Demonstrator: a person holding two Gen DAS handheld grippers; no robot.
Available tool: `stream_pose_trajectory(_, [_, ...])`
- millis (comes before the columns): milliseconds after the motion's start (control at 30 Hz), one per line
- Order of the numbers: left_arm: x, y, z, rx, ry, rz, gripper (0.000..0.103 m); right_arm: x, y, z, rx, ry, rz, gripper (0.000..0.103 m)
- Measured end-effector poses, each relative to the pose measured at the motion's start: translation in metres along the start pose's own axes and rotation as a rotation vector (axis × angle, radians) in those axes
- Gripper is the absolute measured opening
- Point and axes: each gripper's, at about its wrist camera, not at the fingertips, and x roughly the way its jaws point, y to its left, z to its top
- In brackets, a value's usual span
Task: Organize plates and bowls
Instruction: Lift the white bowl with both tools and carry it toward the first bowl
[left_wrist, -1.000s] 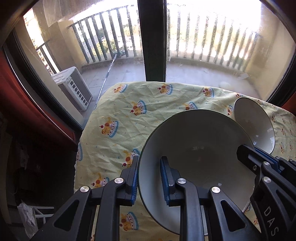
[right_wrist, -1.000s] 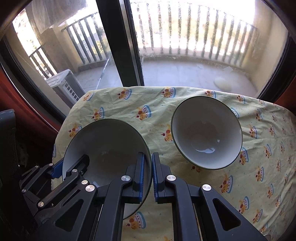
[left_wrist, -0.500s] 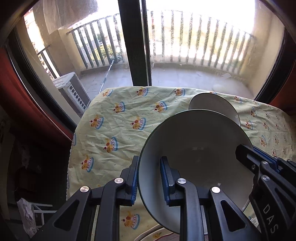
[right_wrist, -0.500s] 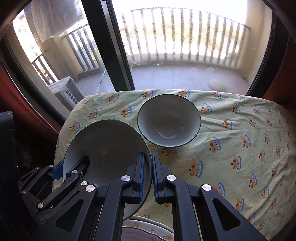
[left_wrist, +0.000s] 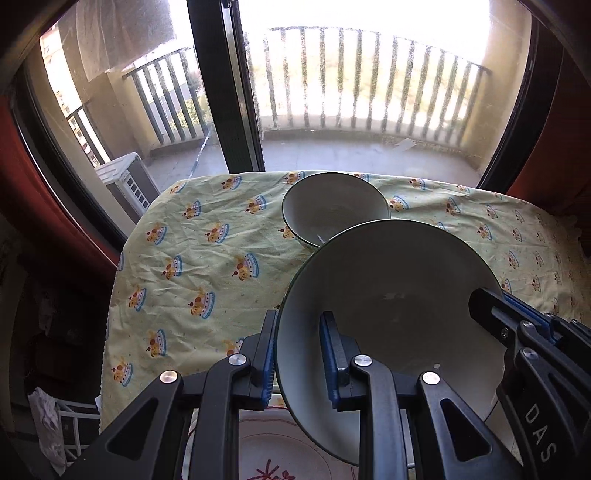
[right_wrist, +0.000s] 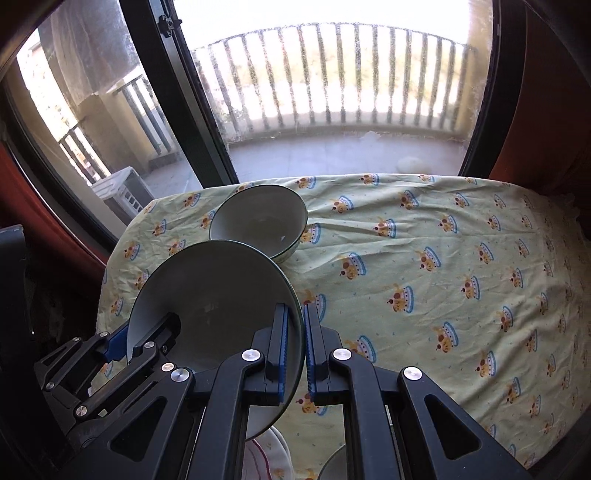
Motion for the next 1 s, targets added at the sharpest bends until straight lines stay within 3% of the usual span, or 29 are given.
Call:
stream_pose_trajectory(467, [-0.030, -0.060, -0.045, 0.009, -0.005, -0.025, 0.020, -0.040, -0.067, -0.041, 0.010, -0.006, -0.010, 0.011])
stream_pose_trajectory(1000, [-0.025, -0.101, -0.100, 0.000, 0.082, -0.073, 0.020, -0.055, -0.114, -0.096, 0.001, 0.042, -0.049, 0.011])
